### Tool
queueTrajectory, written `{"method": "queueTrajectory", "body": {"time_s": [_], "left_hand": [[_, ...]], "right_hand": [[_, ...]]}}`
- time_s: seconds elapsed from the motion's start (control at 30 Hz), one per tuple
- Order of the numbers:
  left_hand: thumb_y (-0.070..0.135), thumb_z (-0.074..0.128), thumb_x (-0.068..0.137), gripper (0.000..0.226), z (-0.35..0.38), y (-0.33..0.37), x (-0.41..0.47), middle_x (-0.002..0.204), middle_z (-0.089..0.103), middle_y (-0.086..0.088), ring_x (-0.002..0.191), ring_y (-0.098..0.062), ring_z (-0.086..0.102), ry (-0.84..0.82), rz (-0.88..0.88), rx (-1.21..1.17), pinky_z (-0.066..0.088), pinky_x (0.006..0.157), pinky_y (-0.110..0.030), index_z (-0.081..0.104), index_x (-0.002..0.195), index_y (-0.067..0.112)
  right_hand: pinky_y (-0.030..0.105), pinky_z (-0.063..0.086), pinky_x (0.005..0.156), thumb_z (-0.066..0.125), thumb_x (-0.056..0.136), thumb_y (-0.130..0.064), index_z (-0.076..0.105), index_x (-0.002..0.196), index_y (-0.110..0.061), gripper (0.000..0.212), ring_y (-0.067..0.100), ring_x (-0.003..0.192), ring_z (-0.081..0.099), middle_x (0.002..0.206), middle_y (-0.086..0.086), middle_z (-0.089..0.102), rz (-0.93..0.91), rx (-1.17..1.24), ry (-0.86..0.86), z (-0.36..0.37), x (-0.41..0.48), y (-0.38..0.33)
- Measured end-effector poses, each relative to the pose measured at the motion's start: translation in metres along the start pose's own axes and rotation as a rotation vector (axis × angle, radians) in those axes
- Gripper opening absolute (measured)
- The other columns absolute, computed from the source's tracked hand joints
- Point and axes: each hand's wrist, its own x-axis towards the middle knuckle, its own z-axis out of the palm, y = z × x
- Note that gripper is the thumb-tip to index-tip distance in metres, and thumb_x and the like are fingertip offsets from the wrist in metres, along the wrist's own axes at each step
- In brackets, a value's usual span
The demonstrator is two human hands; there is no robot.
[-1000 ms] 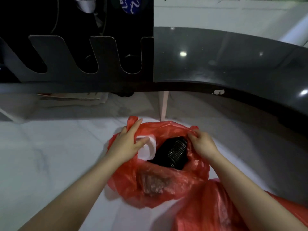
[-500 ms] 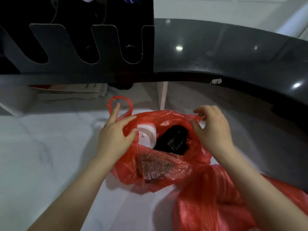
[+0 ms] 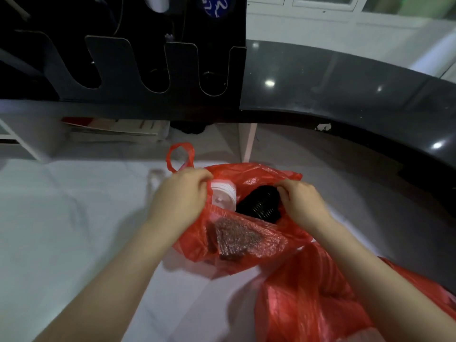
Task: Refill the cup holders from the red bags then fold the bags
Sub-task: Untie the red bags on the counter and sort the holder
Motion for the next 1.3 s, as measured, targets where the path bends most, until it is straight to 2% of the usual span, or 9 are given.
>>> {"method": "queueTrajectory", "body": {"time_s": [0.2, 0.33, 0.43, 0.5, 0.7, 0.87, 1.03, 1.17, 1.3], "left_hand": [[0.013, 0.058, 0.086, 0.025, 0.045, 0.013, 0.002, 0.105, 0.068, 0.009, 0.099, -0.015, 0.062, -0.282, 0.130, -0.062, 0.049, 0.085, -0.031, 0.068, 0.104, 0.027], [0.032, 0.068, 0.083, 0.018, 0.056, 0.007, 0.005, 0.095, 0.069, 0.007, 0.094, -0.017, 0.062, -0.517, 0.012, 0.010, 0.051, 0.080, -0.031, 0.068, 0.101, 0.029], [0.054, 0.073, 0.073, 0.040, 0.057, 0.003, -0.001, 0.090, 0.061, 0.008, 0.087, -0.017, 0.060, -0.667, 0.003, 0.126, 0.046, 0.068, -0.028, 0.066, 0.101, 0.027], [0.051, 0.073, 0.073, 0.044, 0.062, 0.003, -0.009, 0.098, 0.062, 0.004, 0.090, -0.020, 0.060, -0.720, -0.007, 0.200, 0.042, 0.068, -0.027, 0.064, 0.108, 0.024], [0.035, 0.074, 0.078, 0.057, 0.073, 0.002, -0.021, 0.118, 0.059, -0.007, 0.106, -0.031, 0.059, -0.619, -0.069, 0.221, 0.046, 0.079, -0.034, 0.046, 0.127, 0.023], [0.035, 0.075, 0.078, 0.065, 0.072, 0.000, -0.028, 0.124, 0.049, -0.007, 0.107, -0.034, 0.059, -0.485, -0.105, 0.286, 0.048, 0.082, -0.041, 0.040, 0.131, 0.018], [0.037, 0.073, 0.080, 0.054, 0.070, -0.008, -0.028, 0.119, 0.053, -0.009, 0.105, -0.034, 0.060, -0.471, -0.139, 0.368, 0.048, 0.080, -0.040, 0.049, 0.121, 0.011], [0.025, 0.067, 0.084, 0.017, 0.069, -0.022, -0.028, 0.102, 0.064, -0.003, 0.098, -0.029, 0.061, -0.422, -0.122, 0.162, 0.048, 0.077, -0.037, 0.055, 0.095, 0.021], [0.018, 0.065, 0.083, 0.019, 0.074, -0.027, -0.032, 0.081, 0.066, 0.005, 0.076, -0.020, 0.065, -0.277, -0.190, -0.049, 0.049, 0.068, -0.035, 0.048, 0.083, 0.028]], "right_hand": [[0.037, 0.046, 0.072, 0.051, 0.093, -0.025, 0.063, 0.113, -0.013, 0.026, 0.035, 0.096, 0.061, 0.106, 0.012, 0.069, 0.072, -0.073, -0.123, 0.005, 0.003, -0.002], [0.035, 0.044, 0.071, 0.055, 0.092, -0.036, 0.060, 0.118, -0.017, 0.032, 0.033, 0.099, 0.060, 0.106, 0.010, 0.069, 0.138, -0.008, -0.110, 0.006, 0.001, 0.000], [0.036, 0.048, 0.076, 0.058, 0.087, -0.052, 0.057, 0.122, -0.020, 0.048, 0.029, 0.103, 0.060, 0.110, 0.007, 0.068, 0.167, 0.024, -0.149, 0.008, 0.000, 0.002], [0.036, 0.050, 0.080, 0.064, 0.078, -0.062, 0.055, 0.124, -0.021, 0.063, 0.025, 0.106, 0.061, 0.114, 0.003, 0.067, 0.172, 0.074, -0.188, 0.008, 0.000, 0.003], [0.037, 0.051, 0.086, 0.068, 0.058, -0.073, 0.051, 0.125, -0.024, 0.085, 0.022, 0.107, 0.060, 0.116, -0.001, 0.066, 0.195, 0.141, -0.361, 0.008, -0.004, 0.005], [0.032, 0.047, 0.078, 0.072, 0.063, -0.068, 0.045, 0.125, -0.016, 0.085, 0.024, 0.106, 0.060, 0.115, 0.002, 0.064, 0.252, 0.198, -0.276, 0.017, -0.011, 0.009], [0.034, 0.047, 0.074, 0.072, 0.065, -0.067, 0.045, 0.118, -0.014, 0.080, 0.026, 0.100, 0.061, 0.108, 0.004, 0.064, 0.260, 0.217, -0.250, 0.023, -0.012, 0.008], [0.031, 0.043, 0.072, 0.070, 0.064, -0.068, 0.045, 0.121, -0.015, 0.082, 0.025, 0.102, 0.060, 0.111, 0.002, 0.063, 0.274, 0.239, -0.228, 0.026, -0.013, 0.009], [0.029, 0.041, 0.072, 0.070, 0.063, -0.069, 0.048, 0.121, -0.020, 0.078, 0.022, 0.104, 0.059, 0.111, -0.001, 0.063, 0.266, 0.290, -0.212, 0.029, -0.015, 0.010]]}}
